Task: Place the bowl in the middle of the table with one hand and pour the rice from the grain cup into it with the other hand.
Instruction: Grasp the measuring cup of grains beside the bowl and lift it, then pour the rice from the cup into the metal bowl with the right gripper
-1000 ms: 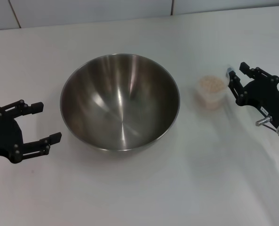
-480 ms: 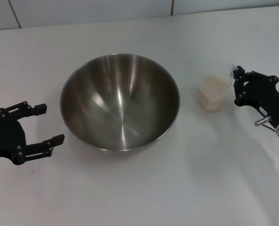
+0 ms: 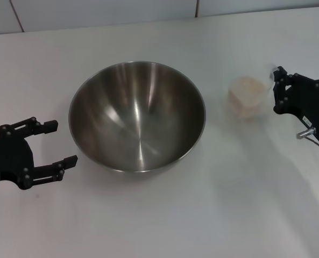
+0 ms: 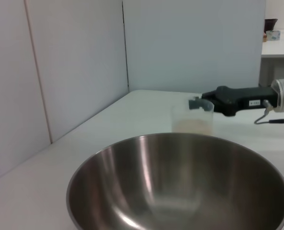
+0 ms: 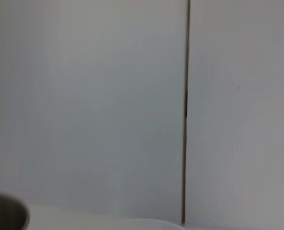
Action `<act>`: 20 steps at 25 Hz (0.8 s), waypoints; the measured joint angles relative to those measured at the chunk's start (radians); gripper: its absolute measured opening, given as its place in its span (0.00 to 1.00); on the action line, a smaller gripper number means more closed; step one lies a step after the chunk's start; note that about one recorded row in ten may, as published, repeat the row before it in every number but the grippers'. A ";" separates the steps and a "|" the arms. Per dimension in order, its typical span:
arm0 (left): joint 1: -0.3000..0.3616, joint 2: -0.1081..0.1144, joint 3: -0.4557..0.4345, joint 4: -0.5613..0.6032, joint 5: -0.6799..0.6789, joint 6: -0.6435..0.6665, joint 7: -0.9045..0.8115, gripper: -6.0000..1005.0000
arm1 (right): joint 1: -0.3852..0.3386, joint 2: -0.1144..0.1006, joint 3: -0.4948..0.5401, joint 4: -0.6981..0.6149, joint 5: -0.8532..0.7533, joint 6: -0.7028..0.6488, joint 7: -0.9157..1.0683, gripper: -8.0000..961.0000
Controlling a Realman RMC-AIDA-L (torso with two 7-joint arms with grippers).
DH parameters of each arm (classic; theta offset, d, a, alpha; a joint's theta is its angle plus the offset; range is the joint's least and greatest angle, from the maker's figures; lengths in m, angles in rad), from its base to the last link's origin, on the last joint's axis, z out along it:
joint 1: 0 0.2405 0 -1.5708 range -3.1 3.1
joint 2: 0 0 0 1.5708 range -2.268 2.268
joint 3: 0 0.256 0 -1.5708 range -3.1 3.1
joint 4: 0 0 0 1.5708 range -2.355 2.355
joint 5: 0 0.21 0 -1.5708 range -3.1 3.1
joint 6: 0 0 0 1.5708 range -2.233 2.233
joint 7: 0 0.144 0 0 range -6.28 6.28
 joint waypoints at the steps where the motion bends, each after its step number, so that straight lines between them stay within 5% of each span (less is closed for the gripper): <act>1: 0.000 0.000 0.001 0.000 0.000 0.000 0.000 0.81 | -0.002 0.000 0.009 0.000 0.000 -0.031 0.000 0.02; 10: -0.008 0.001 0.005 0.005 0.001 0.000 -0.021 0.81 | 0.046 0.000 0.037 0.000 0.001 -0.291 -0.088 0.02; 20: -0.018 0.000 0.027 0.007 0.001 0.000 -0.034 0.81 | 0.227 0.001 0.036 0.171 -0.005 -0.302 -0.652 0.02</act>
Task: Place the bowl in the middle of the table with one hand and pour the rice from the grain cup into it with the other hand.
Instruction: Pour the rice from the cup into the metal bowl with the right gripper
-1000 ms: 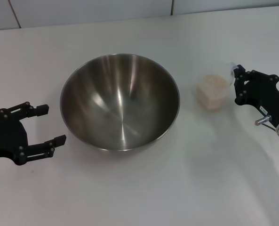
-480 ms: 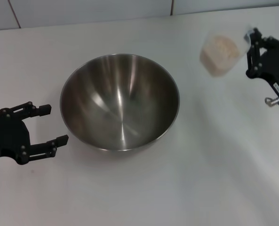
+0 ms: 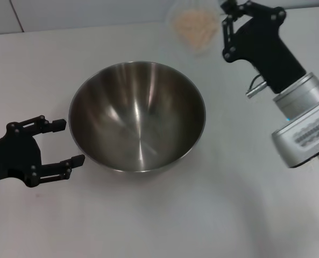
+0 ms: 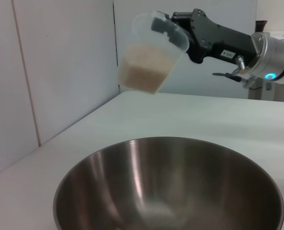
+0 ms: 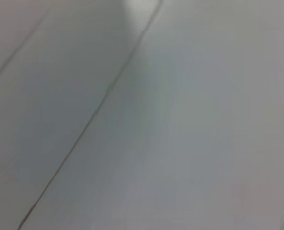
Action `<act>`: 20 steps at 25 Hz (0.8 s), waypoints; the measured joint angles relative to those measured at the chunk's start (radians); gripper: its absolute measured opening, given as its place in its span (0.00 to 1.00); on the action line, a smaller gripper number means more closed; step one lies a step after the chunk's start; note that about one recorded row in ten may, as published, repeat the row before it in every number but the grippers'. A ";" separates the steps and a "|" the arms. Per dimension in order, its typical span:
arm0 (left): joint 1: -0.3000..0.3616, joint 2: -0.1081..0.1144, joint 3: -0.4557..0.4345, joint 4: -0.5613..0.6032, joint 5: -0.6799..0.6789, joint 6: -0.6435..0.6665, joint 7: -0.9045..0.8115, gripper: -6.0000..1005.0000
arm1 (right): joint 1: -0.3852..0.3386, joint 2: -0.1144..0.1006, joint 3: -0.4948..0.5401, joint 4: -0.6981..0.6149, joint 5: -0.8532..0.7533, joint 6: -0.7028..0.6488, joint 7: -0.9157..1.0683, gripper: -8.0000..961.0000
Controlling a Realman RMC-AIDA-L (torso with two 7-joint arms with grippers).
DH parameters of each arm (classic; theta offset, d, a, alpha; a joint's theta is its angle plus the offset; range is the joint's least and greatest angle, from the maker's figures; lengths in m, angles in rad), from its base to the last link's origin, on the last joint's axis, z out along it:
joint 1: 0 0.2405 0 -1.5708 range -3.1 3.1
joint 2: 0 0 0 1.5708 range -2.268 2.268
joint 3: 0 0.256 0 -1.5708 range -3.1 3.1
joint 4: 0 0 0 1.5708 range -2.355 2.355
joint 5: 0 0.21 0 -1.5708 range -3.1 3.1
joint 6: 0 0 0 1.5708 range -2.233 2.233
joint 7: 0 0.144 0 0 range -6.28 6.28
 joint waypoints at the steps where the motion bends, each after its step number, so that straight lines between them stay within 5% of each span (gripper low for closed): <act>1: -0.002 0.000 0.000 0.000 0.000 0.000 -0.003 0.81 | 0.008 0.000 -0.002 0.019 -0.002 0.000 -0.072 0.02; 11: -0.021 0.001 0.001 0.001 0.000 0.000 -0.004 0.81 | 0.029 0.003 0.002 0.185 -0.088 0.000 -0.839 0.02; 20: -0.027 0.000 0.002 -0.002 0.015 0.000 -0.004 0.81 | 0.019 0.004 0.002 0.212 -0.193 0.014 -1.188 0.02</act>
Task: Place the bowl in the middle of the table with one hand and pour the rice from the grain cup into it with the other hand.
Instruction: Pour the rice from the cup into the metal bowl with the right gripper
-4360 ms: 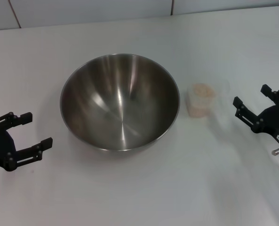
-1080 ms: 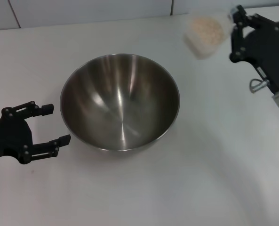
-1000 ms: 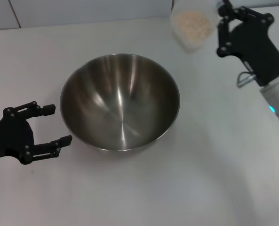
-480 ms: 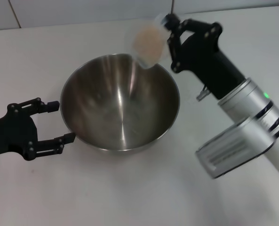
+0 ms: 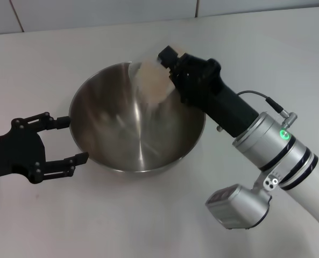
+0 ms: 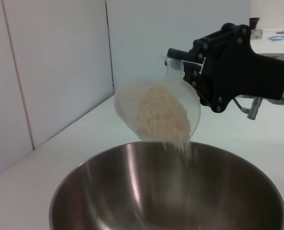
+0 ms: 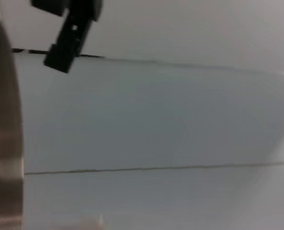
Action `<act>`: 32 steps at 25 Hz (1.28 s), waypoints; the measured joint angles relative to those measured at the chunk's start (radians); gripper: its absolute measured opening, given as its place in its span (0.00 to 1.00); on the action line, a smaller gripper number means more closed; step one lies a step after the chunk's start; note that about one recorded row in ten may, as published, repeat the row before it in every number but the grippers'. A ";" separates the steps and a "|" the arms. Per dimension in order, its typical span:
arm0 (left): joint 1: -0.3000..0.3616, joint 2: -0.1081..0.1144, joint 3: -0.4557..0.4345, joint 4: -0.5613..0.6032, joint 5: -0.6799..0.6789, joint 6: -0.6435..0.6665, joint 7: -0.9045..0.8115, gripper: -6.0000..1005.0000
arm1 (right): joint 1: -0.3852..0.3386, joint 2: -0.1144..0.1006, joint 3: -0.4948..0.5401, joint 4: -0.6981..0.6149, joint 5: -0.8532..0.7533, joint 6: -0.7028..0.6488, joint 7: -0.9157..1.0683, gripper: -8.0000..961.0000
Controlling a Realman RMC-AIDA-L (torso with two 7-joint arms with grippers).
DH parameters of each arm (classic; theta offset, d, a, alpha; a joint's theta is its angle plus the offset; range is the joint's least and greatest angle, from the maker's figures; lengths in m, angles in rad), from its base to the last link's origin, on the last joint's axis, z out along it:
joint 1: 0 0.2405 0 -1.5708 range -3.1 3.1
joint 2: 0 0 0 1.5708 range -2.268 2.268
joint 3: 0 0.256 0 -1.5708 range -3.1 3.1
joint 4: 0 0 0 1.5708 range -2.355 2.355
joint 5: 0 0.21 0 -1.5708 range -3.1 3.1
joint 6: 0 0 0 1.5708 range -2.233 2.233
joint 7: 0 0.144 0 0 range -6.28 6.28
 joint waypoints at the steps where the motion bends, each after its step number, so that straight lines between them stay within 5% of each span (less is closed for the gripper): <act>1: 0.000 0.000 0.000 0.000 0.000 0.000 0.000 0.81 | -0.001 0.000 0.000 0.000 -0.004 0.006 -0.035 0.02; 22: -0.001 -0.001 0.000 0.004 0.002 0.000 -0.010 0.81 | -0.008 0.000 0.046 0.071 -0.077 0.147 -0.909 0.02; 32: -0.002 0.000 0.000 0.016 0.002 0.002 -0.011 0.81 | -0.012 0.000 0.143 0.066 -0.157 0.181 -0.961 0.02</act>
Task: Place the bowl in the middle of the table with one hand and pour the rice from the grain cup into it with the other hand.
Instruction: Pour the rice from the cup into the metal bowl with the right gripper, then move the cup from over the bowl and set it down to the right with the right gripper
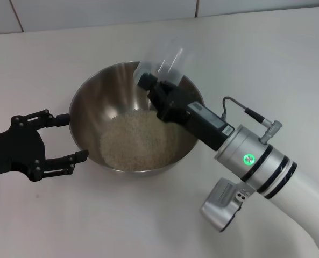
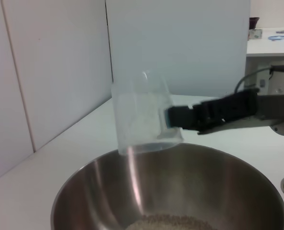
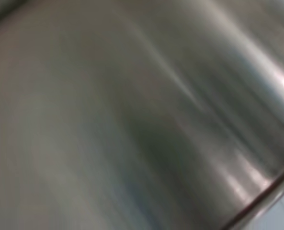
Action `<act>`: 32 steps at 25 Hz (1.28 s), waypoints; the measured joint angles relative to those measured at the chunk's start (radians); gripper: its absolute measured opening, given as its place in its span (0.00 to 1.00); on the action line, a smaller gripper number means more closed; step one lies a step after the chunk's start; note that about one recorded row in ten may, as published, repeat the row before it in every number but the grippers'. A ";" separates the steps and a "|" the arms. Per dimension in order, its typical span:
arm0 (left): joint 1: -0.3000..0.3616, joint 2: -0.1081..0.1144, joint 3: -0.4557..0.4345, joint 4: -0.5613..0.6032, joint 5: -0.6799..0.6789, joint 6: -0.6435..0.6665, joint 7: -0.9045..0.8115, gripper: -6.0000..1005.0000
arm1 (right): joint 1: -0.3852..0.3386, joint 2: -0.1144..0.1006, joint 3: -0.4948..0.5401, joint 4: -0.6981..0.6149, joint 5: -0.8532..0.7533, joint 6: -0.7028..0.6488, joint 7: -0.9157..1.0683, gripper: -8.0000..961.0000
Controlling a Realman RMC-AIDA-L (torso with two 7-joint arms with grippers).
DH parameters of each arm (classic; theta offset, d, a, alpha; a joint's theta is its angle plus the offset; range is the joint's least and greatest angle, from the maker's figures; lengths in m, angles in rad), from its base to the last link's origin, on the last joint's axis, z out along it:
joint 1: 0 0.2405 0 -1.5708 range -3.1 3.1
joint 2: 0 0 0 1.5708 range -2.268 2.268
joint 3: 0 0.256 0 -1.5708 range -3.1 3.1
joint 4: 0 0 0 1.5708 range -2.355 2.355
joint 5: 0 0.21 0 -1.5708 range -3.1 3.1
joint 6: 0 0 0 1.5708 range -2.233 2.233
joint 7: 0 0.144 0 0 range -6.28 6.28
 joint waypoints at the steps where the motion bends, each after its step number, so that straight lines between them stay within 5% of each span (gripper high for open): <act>1: 0.000 0.000 0.000 0.000 0.000 0.000 0.000 0.81 | -0.002 0.000 0.027 0.019 0.000 -0.001 0.024 0.02; 19: 0.001 0.000 -0.001 0.002 0.000 0.002 0.000 0.81 | -0.159 -0.007 0.413 0.300 -0.106 -0.132 1.183 0.02; 26: 0.008 0.000 0.000 0.020 -0.001 0.001 0.000 0.81 | -0.209 -0.010 0.519 0.205 -0.104 -0.140 1.754 0.02; 32: 0.012 0.000 0.000 0.024 -0.003 0.001 -0.001 0.81 | -0.213 -0.006 0.554 -0.004 -0.097 -0.082 2.192 0.02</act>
